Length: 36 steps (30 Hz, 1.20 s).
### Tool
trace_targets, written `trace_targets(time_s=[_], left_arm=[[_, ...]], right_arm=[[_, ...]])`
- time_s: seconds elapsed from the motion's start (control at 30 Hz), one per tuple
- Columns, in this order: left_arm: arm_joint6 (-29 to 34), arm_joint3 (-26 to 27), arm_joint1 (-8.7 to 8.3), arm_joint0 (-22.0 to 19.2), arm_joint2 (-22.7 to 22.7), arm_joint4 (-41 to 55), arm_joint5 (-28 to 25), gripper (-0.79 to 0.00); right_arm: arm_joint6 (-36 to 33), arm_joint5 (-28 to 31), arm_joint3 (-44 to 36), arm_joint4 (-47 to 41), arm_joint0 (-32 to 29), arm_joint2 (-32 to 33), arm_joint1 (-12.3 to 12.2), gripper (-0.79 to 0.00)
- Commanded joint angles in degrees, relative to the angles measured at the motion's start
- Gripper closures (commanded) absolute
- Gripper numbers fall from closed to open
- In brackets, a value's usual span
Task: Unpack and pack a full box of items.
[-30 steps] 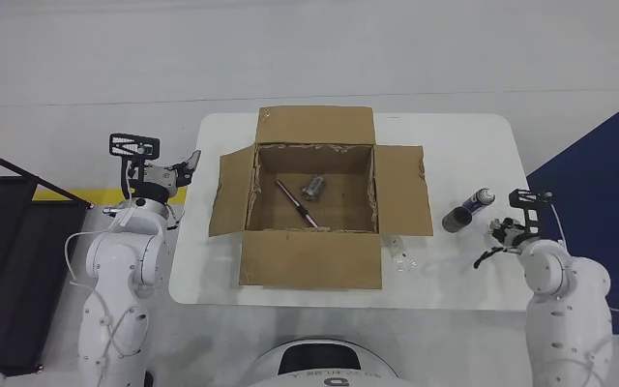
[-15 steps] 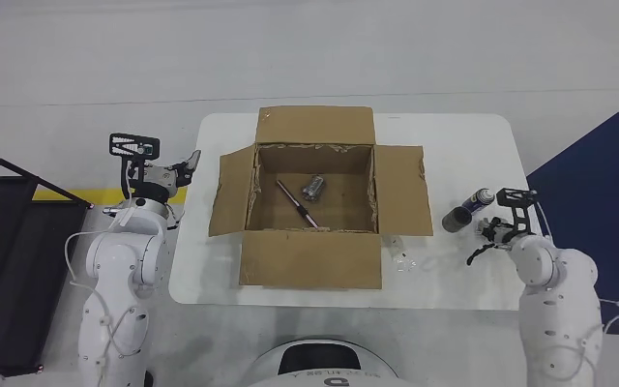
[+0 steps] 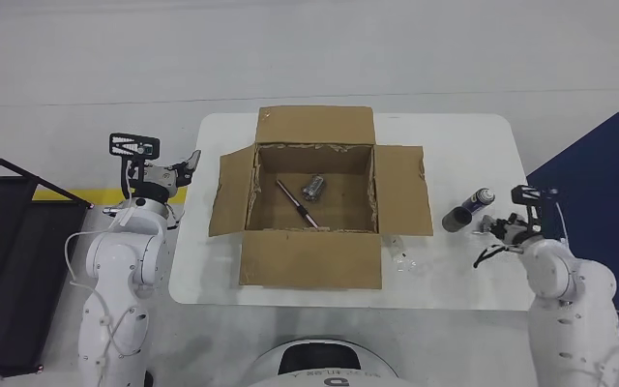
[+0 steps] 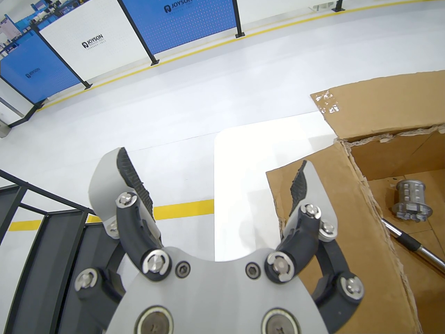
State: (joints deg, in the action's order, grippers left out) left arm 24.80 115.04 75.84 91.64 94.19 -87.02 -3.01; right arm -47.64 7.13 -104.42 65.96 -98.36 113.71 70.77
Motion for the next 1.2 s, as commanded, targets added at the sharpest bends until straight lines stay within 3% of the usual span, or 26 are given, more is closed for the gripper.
trace_targets(time_s=[0.0, 0.13, 0.3, 0.47, 0.6, 0.63, 0.67, 0.7, 1.17], left_arm=[[0.00, 0.00, 0.00, 0.00, 0.00, 0.00, 0.00, -0.785], [0.00, 0.00, 0.00, 0.00, 0.00, 0.00, 0.00, -0.785], [0.00, 0.00, 0.00, 0.00, 0.00, 0.00, 0.00, -0.785], [0.00, 0.00, 0.00, 0.00, 0.00, 0.00, 0.00, -0.785], [0.00, 0.00, 0.00, 0.00, 0.00, 0.00, 0.00, -0.785], [0.00, 0.00, 0.00, 0.00, 0.00, 0.00, 0.00, -0.785], [0.00, 0.00, 0.00, 0.00, 0.00, 0.00, 0.00, -0.785], [0.00, 0.00, 0.00, 0.00, 0.00, 0.00, 0.00, -0.785], [0.00, 0.00, 0.00, 0.00, 0.00, 0.00, 0.00, -0.785]], right_arm=[[0.98, -0.67, -4.16, -1.53, -1.65, 1.01, 0.10, -0.376], [4.92, -0.54, -12.52, -8.67, -5.14, 2.65, 0.56, -0.376], [9.24, 6.92, -21.51, -18.35, -7.43, 0.58, 0.79, -0.382], [5.33, 13.74, -24.79, -20.87, -3.31, -7.63, 0.23, -0.382], [0.19, 15.20, -22.90, -17.29, 4.13, -19.36, -0.07, -0.391], [-0.65, 14.88, -22.13, -15.90, 5.94, -22.38, -0.04, -0.456], [-1.24, 14.24, -21.23, -14.51, 7.57, -25.46, 0.05, -0.696], [-1.44, 13.29, -20.36, -13.49, 9.14, -28.09, 0.16, -0.785], [-1.85, 13.58, -19.73, -13.24, 9.46, -29.61, 0.19, -0.785]])
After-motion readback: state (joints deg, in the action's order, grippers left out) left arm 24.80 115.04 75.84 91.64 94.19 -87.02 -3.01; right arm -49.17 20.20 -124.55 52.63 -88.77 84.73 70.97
